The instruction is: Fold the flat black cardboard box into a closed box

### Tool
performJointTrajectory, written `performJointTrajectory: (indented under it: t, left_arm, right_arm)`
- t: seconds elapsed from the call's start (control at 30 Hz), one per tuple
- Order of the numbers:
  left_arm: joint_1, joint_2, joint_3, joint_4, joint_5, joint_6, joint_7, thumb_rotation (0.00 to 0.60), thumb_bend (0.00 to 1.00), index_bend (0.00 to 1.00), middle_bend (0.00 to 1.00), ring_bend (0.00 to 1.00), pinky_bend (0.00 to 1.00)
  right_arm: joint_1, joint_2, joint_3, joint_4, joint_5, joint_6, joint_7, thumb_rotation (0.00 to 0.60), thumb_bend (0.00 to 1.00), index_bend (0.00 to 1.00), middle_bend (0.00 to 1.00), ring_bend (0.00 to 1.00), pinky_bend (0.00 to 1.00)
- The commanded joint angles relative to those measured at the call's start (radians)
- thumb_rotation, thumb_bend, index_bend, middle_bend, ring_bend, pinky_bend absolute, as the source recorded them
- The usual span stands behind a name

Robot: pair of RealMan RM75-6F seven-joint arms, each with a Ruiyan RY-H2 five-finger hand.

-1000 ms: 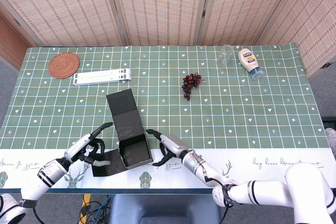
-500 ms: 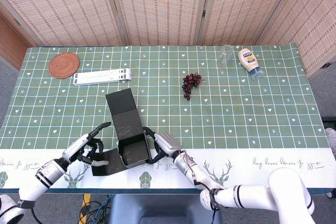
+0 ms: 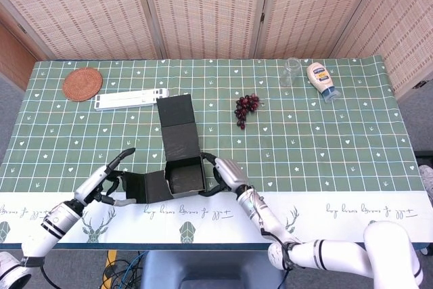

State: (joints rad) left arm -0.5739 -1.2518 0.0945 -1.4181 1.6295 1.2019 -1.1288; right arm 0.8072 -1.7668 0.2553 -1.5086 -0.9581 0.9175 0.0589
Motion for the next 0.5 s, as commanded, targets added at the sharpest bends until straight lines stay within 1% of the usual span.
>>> performJointTrajectory:
  t: [0.03,0.13,0.3,0.37,0.5]
  left_arm:
    - [0.014,-0.002,-0.029,-0.004,-0.032,0.019,0.032,0.600,0.10,0.00,0.00,0.57,0.85]
    - [0.026,-0.007,-0.056,-0.001,-0.062,0.031,0.061,0.600,0.10,0.00,0.00,0.57,0.85]
    - [0.050,-0.040,-0.100,0.040,-0.106,0.065,0.172,0.600,0.10,0.00,0.00,0.57,0.85]
    - [0.065,-0.065,-0.120,0.053,-0.130,0.085,0.185,0.600,0.10,0.00,0.00,0.57,0.85]
    - [0.079,-0.109,-0.137,0.099,-0.149,0.089,0.192,0.600,0.10,0.00,0.00,0.57,0.85]
  right_arm:
    - [-0.057,0.081,0.010,-0.060,-0.031,0.012,0.070,0.600,0.23,0.43,0.51,0.80,1.00]
    - [-0.094,0.138,0.023,-0.102,-0.050,0.014,0.132,0.600,0.24,0.43,0.51,0.80,1.00]
    - [-0.146,0.209,0.040,-0.156,-0.103,0.024,0.238,0.600,0.24,0.43,0.52,0.80,1.00]
    - [-0.164,0.230,0.046,-0.177,-0.122,0.021,0.294,0.600,0.24,0.43,0.52,0.80,1.00]
    - [-0.190,0.252,0.044,-0.199,-0.169,0.017,0.373,0.600,0.24,0.43,0.52,0.80,1.00]
